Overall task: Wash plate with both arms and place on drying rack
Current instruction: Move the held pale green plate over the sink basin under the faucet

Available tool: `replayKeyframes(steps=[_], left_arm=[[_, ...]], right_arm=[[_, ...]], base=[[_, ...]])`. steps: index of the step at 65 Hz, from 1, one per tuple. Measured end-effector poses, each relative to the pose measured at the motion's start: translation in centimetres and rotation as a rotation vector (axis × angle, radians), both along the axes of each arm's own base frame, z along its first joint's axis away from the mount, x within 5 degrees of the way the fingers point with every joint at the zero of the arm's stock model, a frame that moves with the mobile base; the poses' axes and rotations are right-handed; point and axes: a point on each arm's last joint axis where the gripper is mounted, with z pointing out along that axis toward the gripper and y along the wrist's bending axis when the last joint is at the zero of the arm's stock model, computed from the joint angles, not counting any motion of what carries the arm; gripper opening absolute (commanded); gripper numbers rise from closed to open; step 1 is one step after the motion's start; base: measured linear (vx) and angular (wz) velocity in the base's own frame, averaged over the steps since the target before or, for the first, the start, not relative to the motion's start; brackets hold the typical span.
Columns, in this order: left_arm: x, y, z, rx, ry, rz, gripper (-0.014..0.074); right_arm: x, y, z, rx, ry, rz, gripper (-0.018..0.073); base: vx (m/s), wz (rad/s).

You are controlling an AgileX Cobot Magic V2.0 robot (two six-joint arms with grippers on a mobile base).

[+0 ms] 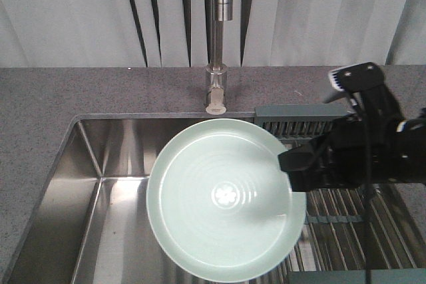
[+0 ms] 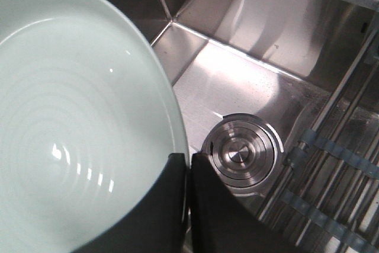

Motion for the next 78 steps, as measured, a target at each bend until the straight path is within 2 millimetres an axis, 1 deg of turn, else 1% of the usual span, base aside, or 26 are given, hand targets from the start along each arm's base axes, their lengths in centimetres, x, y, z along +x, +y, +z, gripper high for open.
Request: replayKeyframes(steps=[6, 11, 19, 25, 29, 32, 36, 38, 42, 46, 50, 53, 60, 66, 73, 78], left_arm=[[0.0, 0.0, 0.0, 0.000, 0.000, 0.000, -0.0008], [0.0, 0.0, 0.0, 0.000, 0.001, -0.001, -0.0008], [0.0, 0.0, 0.0, 0.000, 0.002, -0.001, -0.0006], [0.0, 0.0, 0.0, -0.001, 0.004, -0.002, -0.0006], [0.0, 0.0, -0.1, 0.000, 0.004, -0.002, -0.0006], [0.0, 0.0, -0.1, 0.000, 0.004, -0.002, -0.0006], [0.0, 0.0, -0.1, 0.000, 0.004, -0.002, -0.0006], [0.0, 0.0, -0.1, 0.000, 0.004, -0.002, -0.0006], [0.0, 0.0, -0.1, 0.000, 0.004, -0.002, -0.0006], [0.0, 0.0, -0.1, 0.000, 0.005, -0.002, -0.0006], [0.0, 0.0, -0.1, 0.000, 0.005, -0.002, -0.0006], [0.0, 0.0, -0.1, 0.000, 0.005, -0.002, -0.0006], [0.0, 0.0, -0.1, 0.000, 0.005, -0.002, -0.0006], [0.0, 0.0, -0.1, 0.000, 0.005, -0.002, -0.0006], [0.0, 0.0, -0.1, -0.002, 0.005, -0.002, -0.0006], [0.0, 0.0, -0.1, -0.001, 0.006, -0.003, -0.0006]], right_arm=[[1.5, 1.9, -1.6, -0.002, 0.013, -0.032, -0.0001], [2.9, 3.0, -2.6, -0.006, 0.019, -0.056, -0.0001], [5.5, 4.0, -3.3, 0.002, 0.006, -0.112, -0.0001], [7.1, 4.3, -3.2, 0.002, -0.029, -0.145, -0.0001], [8.0, 4.2, -3.3, -0.007, -0.042, -0.163, -0.0001], [8.4, 3.8, -3.3, -0.010, -0.045, -0.183, -0.0001], [8.9, 2.8, -3.3, -0.014, -0.045, -0.217, -0.0001], [9.1, 2.0, -3.2, -0.016, -0.038, -0.240, -0.0001], [9.3, 0.5, -3.1, -0.024, -0.014, -0.270, -0.0001], [9.0, -0.8, -2.9, -0.030, 0.020, -0.279, -0.0001], [8.4, -1.3, -2.5, -0.036, 0.050, -0.266, -0.0001], [7.7, -1.3, -2.3, -0.037, 0.094, -0.238, -0.0001], [6.0, -0.2, -2.0, -0.033, 0.198, -0.174, -0.0001], [5.1, 1.7, -2.0, -0.024, 0.227, -0.134, -0.0001], [5.2, 3.8, -2.5, 0.009, 0.227, -0.147, -0.0001], [6.4, 4.9, -3.5, 0.029, 0.223, -0.184, -0.0001]], base=[[0.00, 0.00], [0.00, 0.00], [0.00, 0.00], [0.00, 0.00], [0.00, 0.00], [0.00, 0.00], [0.00, 0.00], [0.00, 0.00], [0.00, 0.00], [0.00, 0.00], [0.00, 0.00], [0.00, 0.00], [0.00, 0.00], [0.00, 0.00], [0.00, 0.00], [0.00, 0.00]])
